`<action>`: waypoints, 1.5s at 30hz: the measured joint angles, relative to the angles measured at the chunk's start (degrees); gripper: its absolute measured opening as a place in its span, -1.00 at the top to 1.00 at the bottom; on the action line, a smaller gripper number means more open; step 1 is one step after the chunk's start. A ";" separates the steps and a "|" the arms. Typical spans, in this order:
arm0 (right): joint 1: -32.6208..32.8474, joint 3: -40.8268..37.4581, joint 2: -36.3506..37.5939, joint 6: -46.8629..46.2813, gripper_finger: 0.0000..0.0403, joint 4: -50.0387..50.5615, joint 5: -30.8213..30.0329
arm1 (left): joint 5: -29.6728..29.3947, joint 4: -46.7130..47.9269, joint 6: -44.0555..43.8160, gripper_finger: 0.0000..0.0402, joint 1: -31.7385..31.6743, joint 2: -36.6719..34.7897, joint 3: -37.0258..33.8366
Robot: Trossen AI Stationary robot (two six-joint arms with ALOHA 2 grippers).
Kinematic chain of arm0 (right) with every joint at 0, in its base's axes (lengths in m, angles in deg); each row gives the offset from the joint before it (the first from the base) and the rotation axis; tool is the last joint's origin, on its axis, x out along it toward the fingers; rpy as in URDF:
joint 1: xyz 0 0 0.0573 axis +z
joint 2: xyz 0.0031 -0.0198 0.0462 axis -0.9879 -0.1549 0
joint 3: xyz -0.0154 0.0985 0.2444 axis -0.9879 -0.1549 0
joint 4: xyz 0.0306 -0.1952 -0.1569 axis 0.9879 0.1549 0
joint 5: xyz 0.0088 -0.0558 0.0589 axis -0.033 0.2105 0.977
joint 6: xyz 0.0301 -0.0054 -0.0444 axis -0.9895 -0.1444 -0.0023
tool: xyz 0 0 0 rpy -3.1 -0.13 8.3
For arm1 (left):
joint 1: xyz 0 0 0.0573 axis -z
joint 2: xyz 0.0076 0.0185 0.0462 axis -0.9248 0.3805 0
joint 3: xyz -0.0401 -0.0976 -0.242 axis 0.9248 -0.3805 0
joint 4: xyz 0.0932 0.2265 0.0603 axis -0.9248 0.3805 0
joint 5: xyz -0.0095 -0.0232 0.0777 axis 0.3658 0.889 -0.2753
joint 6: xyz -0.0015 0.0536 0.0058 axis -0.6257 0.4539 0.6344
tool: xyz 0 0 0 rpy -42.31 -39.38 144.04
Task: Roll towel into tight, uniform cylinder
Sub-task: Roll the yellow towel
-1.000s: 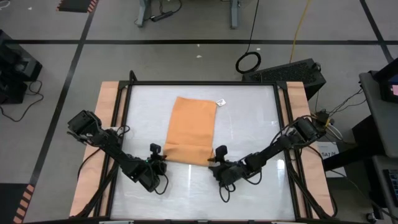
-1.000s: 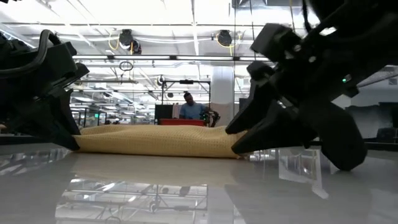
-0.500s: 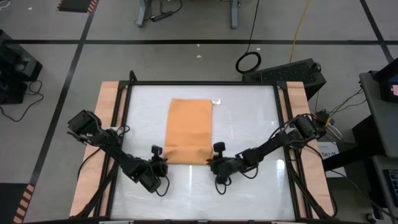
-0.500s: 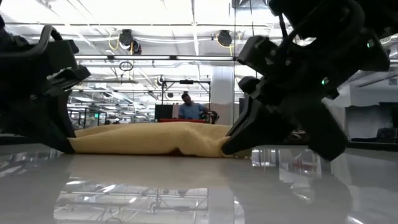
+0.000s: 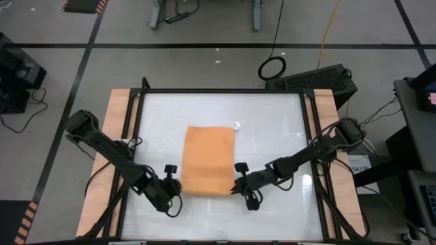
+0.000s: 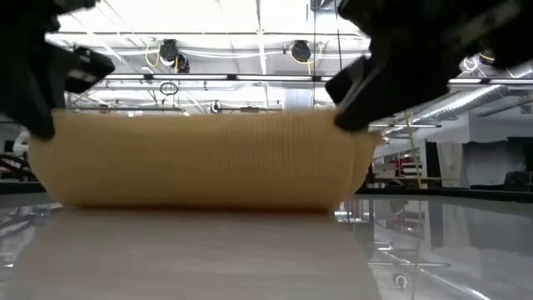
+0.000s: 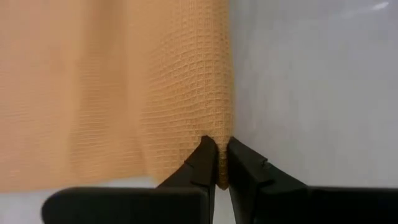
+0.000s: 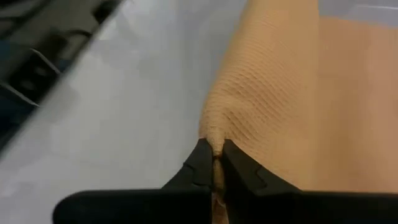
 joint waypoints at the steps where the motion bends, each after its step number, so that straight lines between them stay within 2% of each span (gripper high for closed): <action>1: 0.00 0.02 0.80 -0.15 0.98 0.13 0.78 | 0.02 -0.03 0.01 0.84 0.00 -1.11 0.00; 9: -2.19 0.02 3.37 -0.68 0.98 3.30 1.34 | -0.34 -0.12 1.55 0.84 -1.98 -5.06 0.00; 22: -6.81 0.04 -1.00 -5.03 0.98 4.10 1.06 | 3.30 -0.15 0.28 0.84 -15.54 -4.64 -5.71; 33: -8.16 0.04 -4.41 -6.10 0.98 1.64 0.99 | 3.47 -5.98 0.03 0.84 -19.76 -4.64 -9.20; 40: -8.08 0.04 -4.41 -5.86 0.78 0.91 0.89 | 3.81 -6.43 0.88 0.84 -21.08 -4.64 -9.20; 45: -7.22 0.04 -4.12 -7.14 0.60 1.01 0.99 | 5.25 -7.35 1.44 0.84 -19.52 -4.66 -9.20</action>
